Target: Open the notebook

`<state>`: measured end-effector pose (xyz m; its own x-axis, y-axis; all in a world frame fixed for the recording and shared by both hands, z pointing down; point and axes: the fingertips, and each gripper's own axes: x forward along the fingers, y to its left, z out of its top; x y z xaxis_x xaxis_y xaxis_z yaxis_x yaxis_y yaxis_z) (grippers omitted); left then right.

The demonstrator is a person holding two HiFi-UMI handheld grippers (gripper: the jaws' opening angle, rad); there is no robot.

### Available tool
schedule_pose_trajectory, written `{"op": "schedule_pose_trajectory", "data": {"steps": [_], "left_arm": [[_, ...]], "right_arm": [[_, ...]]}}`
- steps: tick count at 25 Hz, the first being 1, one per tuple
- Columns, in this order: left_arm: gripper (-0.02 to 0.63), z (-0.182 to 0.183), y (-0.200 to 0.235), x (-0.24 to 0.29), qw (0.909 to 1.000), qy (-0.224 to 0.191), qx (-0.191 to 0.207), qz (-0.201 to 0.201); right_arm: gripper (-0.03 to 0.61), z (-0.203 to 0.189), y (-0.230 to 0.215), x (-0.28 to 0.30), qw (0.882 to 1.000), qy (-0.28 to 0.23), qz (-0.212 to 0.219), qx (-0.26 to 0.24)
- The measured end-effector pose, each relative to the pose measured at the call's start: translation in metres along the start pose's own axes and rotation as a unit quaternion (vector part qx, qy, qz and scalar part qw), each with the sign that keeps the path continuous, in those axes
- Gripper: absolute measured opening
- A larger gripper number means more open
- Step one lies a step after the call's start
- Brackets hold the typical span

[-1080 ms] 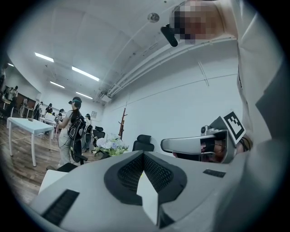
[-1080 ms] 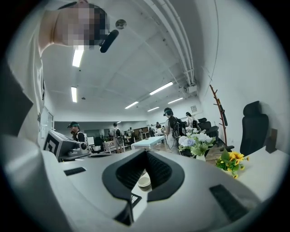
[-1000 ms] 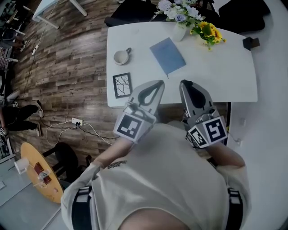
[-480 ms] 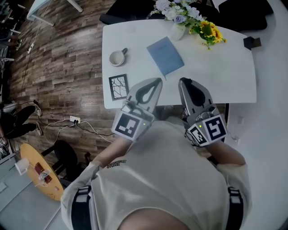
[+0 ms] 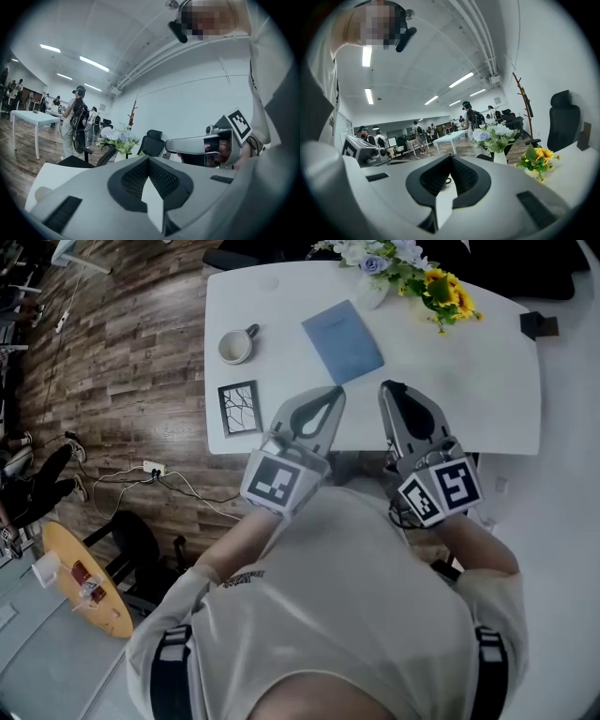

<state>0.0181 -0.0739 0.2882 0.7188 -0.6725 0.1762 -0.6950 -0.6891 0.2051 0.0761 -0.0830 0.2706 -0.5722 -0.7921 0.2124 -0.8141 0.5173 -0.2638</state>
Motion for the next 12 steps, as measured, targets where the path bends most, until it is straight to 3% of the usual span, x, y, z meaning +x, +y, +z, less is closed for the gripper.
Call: {"op": "schedule_pose_trajectory", "data": {"steps": [4, 7, 10, 12], "left_arm": [[0.0, -0.029, 0.007, 0.029, 0.9996, 0.026, -0.012, 0.0], [0.0, -0.055, 0.012, 0.051, 0.9988, 0.049, -0.008, 0.0], [0.0, -0.084, 0.02, 0.072, 0.997, 0.076, -0.01, -0.002], [0.0, -0.105, 0.025, 0.085, 0.9953, 0.096, -0.01, -0.003]], "right_arm": [[0.006, -0.018, -0.029, 0.014, 0.999, 0.024, -0.011, 0.02], [0.057, -0.043, -0.05, 0.028, 0.998, 0.049, -0.017, 0.024], [0.058, -0.074, -0.074, 0.042, 0.996, 0.081, -0.029, 0.019], [0.126, -0.102, -0.09, 0.052, 0.993, 0.11, -0.032, 0.026]]}}
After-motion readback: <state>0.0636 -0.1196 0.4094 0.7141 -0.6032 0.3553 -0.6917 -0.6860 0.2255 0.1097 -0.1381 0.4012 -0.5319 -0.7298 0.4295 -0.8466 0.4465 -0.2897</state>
